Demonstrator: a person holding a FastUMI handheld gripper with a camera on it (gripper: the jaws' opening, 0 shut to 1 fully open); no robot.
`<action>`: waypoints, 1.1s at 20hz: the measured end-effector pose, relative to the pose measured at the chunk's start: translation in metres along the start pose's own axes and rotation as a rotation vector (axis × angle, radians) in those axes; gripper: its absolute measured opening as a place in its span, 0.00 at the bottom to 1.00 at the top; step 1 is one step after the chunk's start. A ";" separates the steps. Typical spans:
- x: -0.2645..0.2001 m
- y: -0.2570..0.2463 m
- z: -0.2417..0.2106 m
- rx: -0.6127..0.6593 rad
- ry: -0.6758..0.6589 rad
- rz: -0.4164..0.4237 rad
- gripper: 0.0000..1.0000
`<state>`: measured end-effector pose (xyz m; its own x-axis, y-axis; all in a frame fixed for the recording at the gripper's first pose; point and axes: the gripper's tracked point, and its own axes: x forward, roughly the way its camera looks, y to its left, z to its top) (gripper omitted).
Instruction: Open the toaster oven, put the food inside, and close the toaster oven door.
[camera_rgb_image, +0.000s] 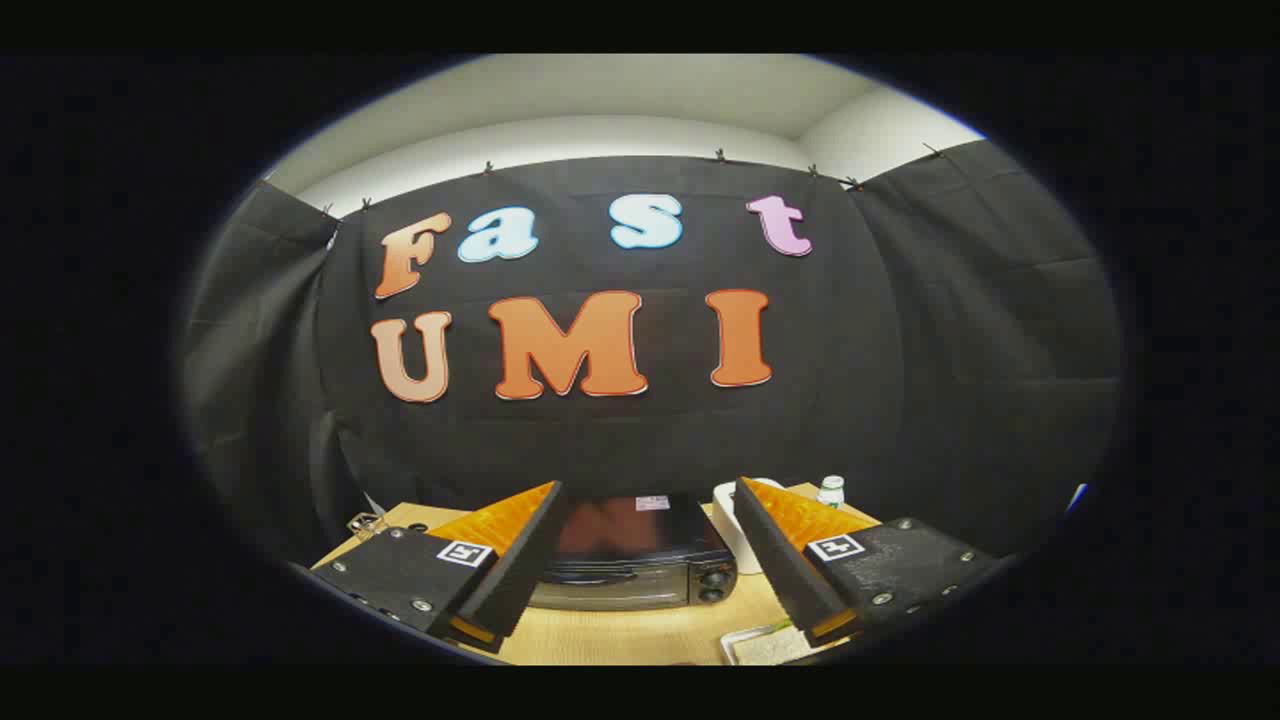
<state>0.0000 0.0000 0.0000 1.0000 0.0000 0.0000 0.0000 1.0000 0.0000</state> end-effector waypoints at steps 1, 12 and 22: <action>0.000 0.002 -0.001 -0.003 0.002 0.002 0.99; 0.003 0.023 0.001 -0.004 0.009 0.054 0.99; 0.001 0.025 0.013 -0.011 -0.023 0.048 0.99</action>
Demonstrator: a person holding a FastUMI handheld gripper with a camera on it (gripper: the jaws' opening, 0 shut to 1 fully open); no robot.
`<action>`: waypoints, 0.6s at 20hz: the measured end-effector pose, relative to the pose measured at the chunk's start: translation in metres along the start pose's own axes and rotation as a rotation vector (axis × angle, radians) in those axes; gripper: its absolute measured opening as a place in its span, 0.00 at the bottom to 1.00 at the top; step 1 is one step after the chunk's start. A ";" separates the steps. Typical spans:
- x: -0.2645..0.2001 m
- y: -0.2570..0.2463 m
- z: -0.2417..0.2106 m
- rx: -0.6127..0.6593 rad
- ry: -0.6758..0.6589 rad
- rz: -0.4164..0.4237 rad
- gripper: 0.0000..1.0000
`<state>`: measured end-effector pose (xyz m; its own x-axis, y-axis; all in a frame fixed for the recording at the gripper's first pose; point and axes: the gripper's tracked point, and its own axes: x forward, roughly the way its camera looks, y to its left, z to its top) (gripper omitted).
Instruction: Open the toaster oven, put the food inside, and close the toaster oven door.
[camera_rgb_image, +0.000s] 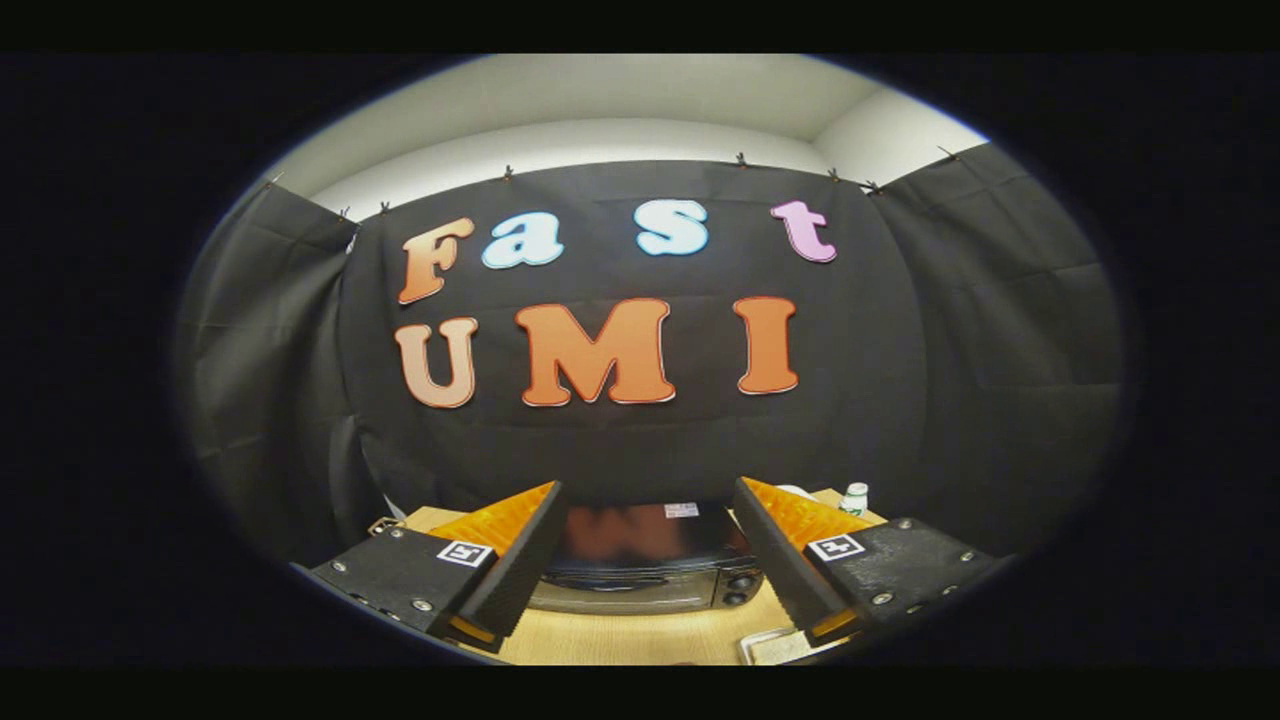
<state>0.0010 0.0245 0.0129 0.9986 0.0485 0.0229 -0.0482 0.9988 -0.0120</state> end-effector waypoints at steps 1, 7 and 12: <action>0.001 0.000 -0.003 -0.009 0.002 -0.001 0.99; 0.016 0.015 -0.036 -0.018 0.037 0.022 0.98; 0.042 0.032 -0.082 -0.043 0.098 0.044 0.99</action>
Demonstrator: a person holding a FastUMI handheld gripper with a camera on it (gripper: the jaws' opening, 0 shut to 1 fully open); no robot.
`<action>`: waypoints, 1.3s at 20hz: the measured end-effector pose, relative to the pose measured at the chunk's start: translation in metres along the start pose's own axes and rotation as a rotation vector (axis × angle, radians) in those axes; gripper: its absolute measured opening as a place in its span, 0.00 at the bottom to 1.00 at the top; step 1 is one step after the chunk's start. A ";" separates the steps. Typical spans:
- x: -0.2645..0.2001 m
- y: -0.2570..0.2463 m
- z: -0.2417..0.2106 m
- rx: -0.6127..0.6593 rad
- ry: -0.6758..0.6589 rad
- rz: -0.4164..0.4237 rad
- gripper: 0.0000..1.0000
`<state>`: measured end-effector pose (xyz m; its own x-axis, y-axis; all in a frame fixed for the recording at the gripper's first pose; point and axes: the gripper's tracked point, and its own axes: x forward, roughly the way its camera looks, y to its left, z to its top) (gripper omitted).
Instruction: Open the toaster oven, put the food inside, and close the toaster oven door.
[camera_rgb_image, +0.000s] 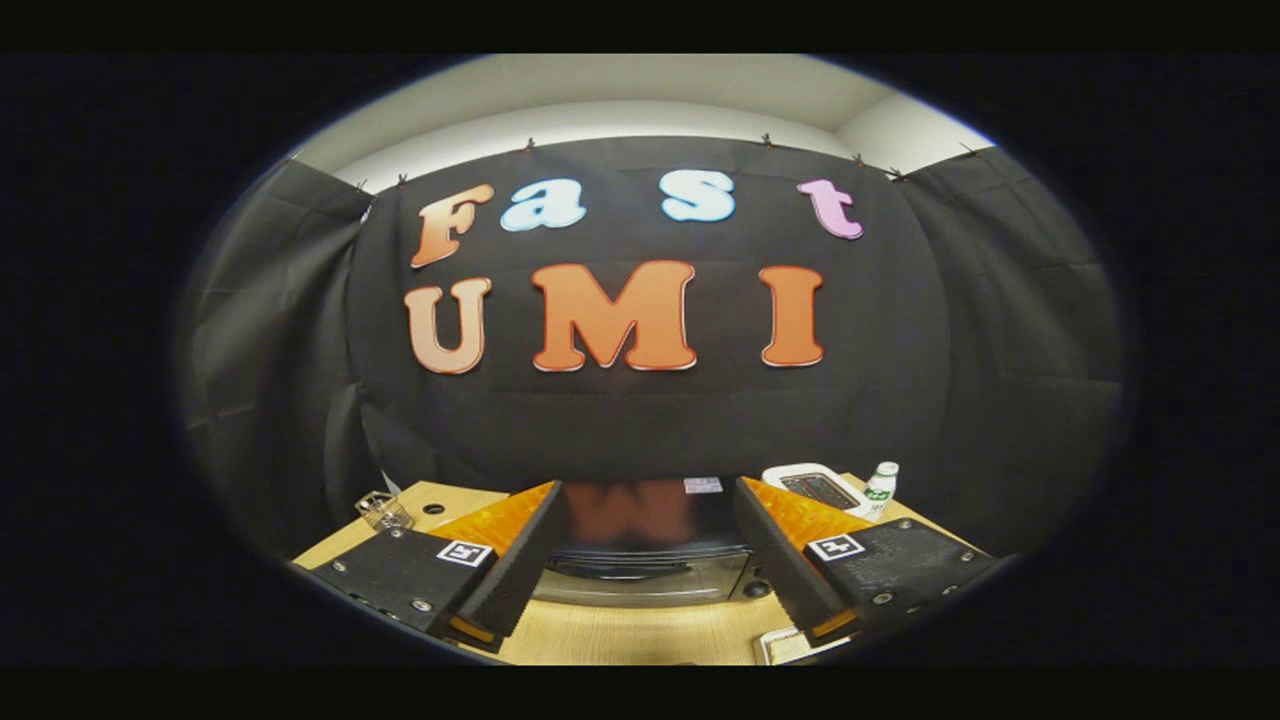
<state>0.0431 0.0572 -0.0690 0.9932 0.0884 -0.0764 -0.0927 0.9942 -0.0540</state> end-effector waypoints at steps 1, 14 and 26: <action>0.006 0.004 -0.009 -0.006 0.019 0.007 0.99; 0.074 0.033 -0.110 -0.097 0.226 0.017 0.99; 0.059 0.042 -0.118 -0.061 0.270 0.033 1.00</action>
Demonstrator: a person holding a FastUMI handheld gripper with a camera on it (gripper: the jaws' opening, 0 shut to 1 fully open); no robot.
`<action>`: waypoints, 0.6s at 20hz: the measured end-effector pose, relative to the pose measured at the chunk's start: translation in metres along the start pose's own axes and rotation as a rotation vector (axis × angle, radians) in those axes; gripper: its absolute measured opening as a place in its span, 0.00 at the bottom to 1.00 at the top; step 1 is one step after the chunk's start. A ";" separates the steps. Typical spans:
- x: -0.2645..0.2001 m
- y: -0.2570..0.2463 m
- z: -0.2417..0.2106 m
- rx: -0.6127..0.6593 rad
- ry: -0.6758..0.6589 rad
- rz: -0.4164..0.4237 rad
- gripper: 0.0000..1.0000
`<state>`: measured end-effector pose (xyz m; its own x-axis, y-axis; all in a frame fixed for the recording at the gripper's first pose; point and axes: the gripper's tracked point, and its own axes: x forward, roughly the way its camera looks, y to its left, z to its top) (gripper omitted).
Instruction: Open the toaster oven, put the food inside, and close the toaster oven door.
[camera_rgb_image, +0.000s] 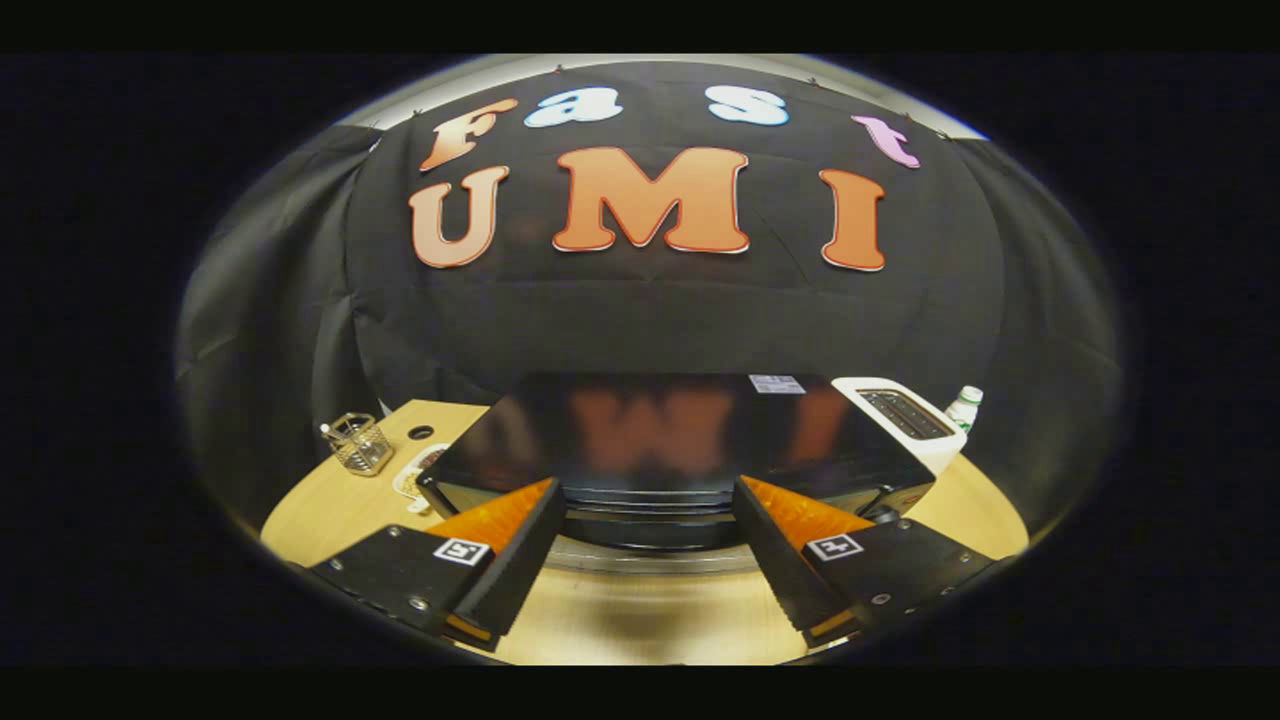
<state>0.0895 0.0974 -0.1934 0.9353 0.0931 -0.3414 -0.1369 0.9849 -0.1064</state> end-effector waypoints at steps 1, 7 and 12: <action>0.004 -0.002 -0.004 0.001 0.008 -0.008 1.00; -0.020 -0.001 -0.015 -0.006 0.020 -0.021 1.00; -0.051 -0.002 -0.039 -0.025 0.047 -0.022 0.99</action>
<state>0.0292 0.0850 -0.2126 0.9219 0.0643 -0.3821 -0.1256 0.9825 -0.1378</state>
